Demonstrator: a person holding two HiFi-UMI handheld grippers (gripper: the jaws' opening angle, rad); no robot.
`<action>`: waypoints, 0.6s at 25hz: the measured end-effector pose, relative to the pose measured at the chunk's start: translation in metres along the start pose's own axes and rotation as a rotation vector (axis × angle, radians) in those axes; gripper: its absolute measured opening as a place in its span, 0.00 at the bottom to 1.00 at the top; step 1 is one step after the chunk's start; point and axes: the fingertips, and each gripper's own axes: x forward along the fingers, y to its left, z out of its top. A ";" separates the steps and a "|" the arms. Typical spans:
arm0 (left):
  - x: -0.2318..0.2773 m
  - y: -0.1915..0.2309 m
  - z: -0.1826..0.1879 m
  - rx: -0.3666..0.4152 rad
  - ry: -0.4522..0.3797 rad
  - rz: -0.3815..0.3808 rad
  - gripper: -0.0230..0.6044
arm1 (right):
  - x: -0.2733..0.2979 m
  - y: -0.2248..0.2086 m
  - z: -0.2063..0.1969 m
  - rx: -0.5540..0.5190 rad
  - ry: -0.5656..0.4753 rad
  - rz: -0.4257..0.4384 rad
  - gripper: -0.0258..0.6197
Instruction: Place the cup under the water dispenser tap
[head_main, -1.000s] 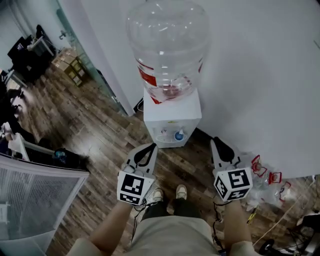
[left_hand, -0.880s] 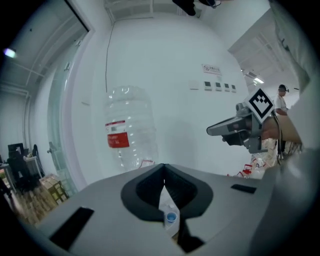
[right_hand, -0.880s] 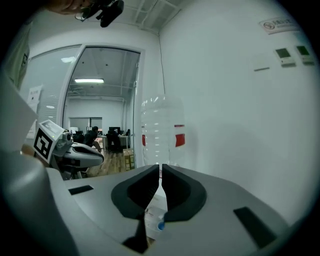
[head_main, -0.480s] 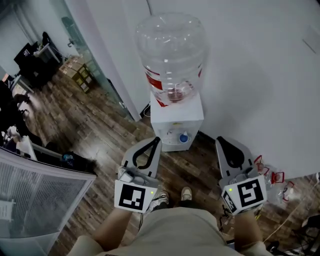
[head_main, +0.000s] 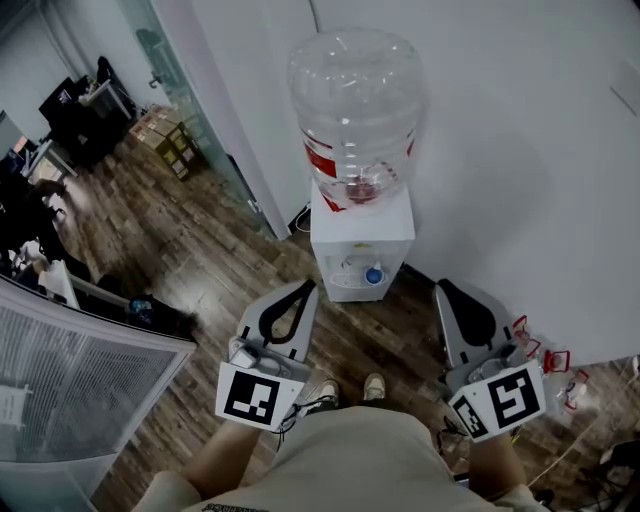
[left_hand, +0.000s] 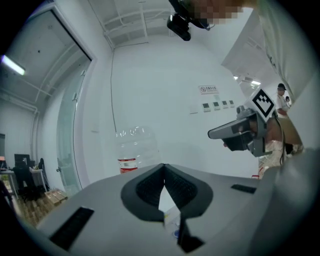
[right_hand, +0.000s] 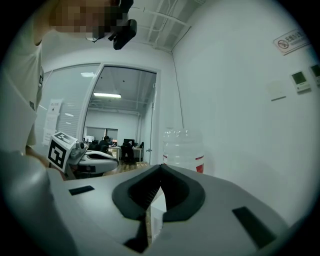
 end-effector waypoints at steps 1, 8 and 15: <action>-0.001 0.001 0.001 -0.014 -0.001 0.000 0.05 | 0.000 -0.001 0.002 0.006 -0.006 -0.003 0.05; 0.006 0.003 0.010 0.028 -0.011 0.000 0.05 | 0.002 -0.007 0.000 0.005 -0.001 -0.014 0.05; 0.007 0.005 0.014 -0.032 -0.019 -0.015 0.05 | 0.003 -0.009 0.002 -0.006 0.000 -0.023 0.05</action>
